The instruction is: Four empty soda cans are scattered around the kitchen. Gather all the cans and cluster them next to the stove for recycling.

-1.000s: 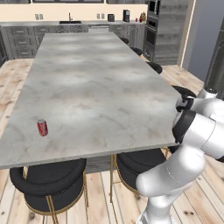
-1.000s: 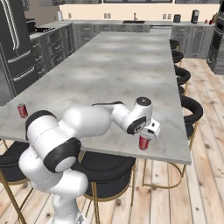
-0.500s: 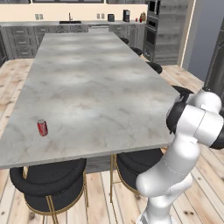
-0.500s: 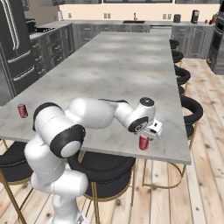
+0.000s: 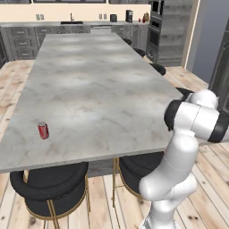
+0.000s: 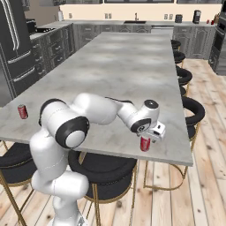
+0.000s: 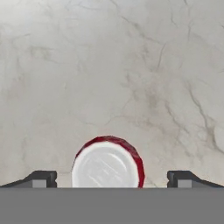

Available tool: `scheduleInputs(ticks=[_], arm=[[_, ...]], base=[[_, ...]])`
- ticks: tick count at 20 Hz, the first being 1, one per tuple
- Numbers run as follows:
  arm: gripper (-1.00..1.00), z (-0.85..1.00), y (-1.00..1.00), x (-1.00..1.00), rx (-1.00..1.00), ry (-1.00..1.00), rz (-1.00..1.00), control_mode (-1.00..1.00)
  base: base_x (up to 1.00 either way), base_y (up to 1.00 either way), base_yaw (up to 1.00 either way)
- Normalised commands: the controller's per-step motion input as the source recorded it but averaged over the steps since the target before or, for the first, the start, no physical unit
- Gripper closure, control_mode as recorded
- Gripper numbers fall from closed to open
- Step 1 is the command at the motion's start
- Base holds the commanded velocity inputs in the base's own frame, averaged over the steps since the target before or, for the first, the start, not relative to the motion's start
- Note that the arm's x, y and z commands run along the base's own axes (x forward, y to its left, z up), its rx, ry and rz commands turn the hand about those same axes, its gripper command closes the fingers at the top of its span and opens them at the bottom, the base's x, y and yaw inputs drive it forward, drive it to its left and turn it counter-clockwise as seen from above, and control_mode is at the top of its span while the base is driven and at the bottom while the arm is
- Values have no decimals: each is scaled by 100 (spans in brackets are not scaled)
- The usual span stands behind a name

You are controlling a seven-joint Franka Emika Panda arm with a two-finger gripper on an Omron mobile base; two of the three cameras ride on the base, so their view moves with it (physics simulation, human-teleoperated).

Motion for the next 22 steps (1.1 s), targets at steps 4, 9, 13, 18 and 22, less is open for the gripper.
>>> scheduleInputs(ticks=[4, 9, 13, 18, 22], arm=[[-100, -13, -2, 19, 0, 2, 0, -100], [-100, -14, 0, 5, 0, 2, 0, -100], [100, -21, -2, -7, 0, 6, 0, -100], [100, -5, -3, -10, 0, 3, 0, -100], [100, 20, 0, -19, 2, 0, 0, -100]], base=[[0, 0, 0], [0, 0, 0], [0, 0, 0], [0, 0, 0], [0, 0, 0]])
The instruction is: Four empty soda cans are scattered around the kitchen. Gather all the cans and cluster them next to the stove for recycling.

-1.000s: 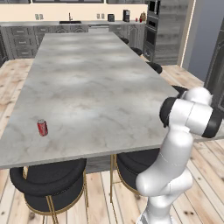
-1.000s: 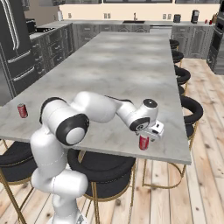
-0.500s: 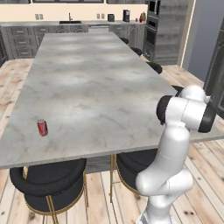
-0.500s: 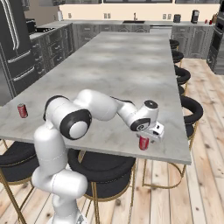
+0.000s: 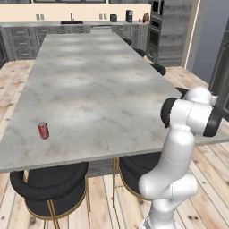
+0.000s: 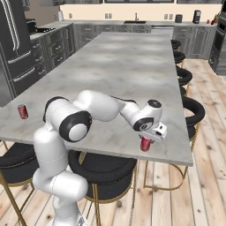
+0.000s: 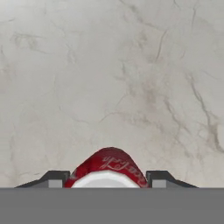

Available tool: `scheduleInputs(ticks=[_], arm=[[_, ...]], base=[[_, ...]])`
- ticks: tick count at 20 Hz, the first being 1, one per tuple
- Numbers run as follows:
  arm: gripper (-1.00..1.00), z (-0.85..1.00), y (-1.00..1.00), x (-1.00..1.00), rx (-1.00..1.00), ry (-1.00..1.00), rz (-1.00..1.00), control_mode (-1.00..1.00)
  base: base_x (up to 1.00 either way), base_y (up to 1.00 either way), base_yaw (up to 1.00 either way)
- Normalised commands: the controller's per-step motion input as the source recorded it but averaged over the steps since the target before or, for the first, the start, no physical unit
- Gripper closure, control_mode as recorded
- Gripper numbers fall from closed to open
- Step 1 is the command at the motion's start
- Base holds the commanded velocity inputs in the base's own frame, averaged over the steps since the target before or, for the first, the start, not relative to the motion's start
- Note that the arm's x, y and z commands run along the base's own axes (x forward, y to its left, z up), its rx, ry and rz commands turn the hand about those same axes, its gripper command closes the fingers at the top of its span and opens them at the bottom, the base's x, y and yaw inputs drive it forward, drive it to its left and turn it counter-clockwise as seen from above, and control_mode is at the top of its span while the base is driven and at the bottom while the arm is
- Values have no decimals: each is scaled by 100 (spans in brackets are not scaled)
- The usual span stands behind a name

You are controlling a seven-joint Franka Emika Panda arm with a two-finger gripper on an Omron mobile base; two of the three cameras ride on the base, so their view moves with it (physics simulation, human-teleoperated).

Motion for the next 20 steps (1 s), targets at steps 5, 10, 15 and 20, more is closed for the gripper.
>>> scheduleInputs(ticks=[5, 10, 15, 20], arm=[[100, 52, 7, -46, 1, -3, 0, -100], [100, 61, 35, -42, 0, -9, 0, -100], [100, 58, 31, -32, 0, -2, -1, -100], [100, 51, 41, -23, 0, 5, 0, -100]], base=[[0, 0, 0], [0, 0, 0], [0, 0, 0], [0, 0, 0]])
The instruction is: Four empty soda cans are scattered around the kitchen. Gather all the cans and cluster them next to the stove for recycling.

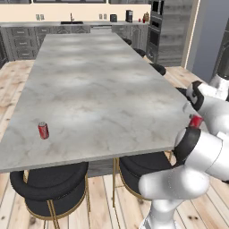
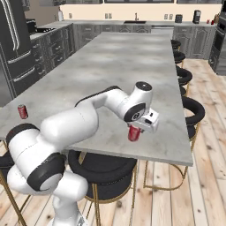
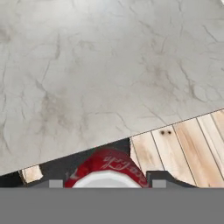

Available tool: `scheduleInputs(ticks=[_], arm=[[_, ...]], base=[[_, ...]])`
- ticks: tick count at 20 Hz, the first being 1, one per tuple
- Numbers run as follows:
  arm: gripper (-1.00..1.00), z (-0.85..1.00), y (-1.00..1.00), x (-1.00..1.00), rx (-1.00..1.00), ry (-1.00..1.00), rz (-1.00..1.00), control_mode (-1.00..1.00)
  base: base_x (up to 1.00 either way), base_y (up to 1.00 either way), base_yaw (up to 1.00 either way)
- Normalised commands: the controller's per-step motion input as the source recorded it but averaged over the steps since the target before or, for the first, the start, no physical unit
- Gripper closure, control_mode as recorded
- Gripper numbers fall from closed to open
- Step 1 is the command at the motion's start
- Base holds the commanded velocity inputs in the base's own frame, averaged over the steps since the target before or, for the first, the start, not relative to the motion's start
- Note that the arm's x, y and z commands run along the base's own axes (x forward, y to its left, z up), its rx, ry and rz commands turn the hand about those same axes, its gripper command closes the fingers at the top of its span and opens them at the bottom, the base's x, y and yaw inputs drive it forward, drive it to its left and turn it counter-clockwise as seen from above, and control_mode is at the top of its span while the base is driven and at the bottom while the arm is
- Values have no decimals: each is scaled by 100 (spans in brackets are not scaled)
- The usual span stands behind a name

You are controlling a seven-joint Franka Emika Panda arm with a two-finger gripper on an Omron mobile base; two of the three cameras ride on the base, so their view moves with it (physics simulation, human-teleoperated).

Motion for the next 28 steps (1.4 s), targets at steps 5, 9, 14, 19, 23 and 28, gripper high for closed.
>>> scheduleInputs(ticks=[5, 9, 14, 19, 23, 28], arm=[[100, 44, 58, -21, 0, 8, 2, -100], [100, 42, 74, -35, 0, 9, 1, -100], [100, 40, 71, -39, -1, 7, 0, -100], [100, 25, 77, -28, -3, 13, 0, -100], [100, 19, 57, -48, -1, 8, 0, -100], [100, 20, 30, -67, 0, 0, 0, -100]], base=[[0, 0, 0], [0, 0, 0], [0, 0, 0], [0, 0, 0], [0, 0, 0], [0, 0, 0]])
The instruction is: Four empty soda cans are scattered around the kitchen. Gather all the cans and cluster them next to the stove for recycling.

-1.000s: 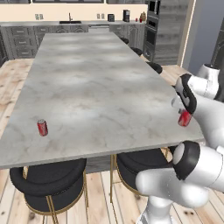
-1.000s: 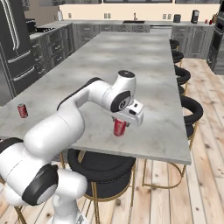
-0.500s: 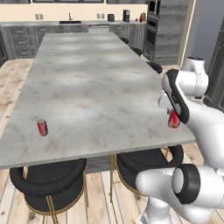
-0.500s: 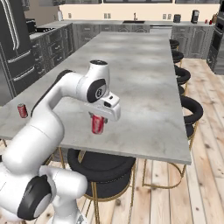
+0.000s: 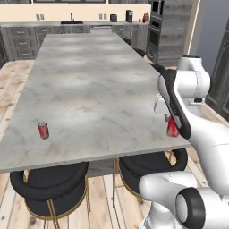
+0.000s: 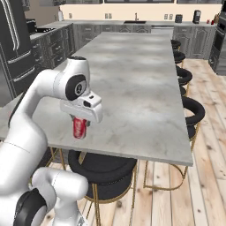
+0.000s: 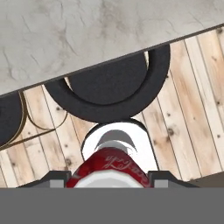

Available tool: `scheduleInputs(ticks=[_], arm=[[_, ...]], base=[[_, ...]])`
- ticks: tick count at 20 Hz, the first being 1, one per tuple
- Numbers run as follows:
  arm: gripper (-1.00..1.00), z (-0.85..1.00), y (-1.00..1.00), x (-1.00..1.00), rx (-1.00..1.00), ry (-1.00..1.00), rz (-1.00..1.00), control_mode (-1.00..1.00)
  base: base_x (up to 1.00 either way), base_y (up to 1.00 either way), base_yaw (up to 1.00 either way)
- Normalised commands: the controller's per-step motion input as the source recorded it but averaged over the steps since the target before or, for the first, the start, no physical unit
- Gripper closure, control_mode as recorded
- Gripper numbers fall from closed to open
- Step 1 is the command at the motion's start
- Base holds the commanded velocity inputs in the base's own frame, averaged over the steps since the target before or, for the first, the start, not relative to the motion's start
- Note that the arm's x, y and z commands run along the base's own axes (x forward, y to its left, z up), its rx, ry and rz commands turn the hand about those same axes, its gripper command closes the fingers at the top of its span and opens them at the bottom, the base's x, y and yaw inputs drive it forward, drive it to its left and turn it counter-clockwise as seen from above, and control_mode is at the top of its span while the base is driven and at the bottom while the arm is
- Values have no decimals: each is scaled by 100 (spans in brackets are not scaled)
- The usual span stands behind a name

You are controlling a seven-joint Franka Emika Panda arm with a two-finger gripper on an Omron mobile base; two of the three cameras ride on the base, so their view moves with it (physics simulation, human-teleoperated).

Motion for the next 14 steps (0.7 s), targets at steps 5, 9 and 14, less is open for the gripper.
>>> scheduleInputs(ticks=[5, 9, 14], arm=[[100, 10, 1, -82, 0, -4, 1, -100], [100, 14, 14, -57, 0, 0, 1, -100], [100, 19, 30, -21, 0, 0, 2, -100]], base=[[0, 0, 0], [0, 0, 0], [0, 0, 0]])
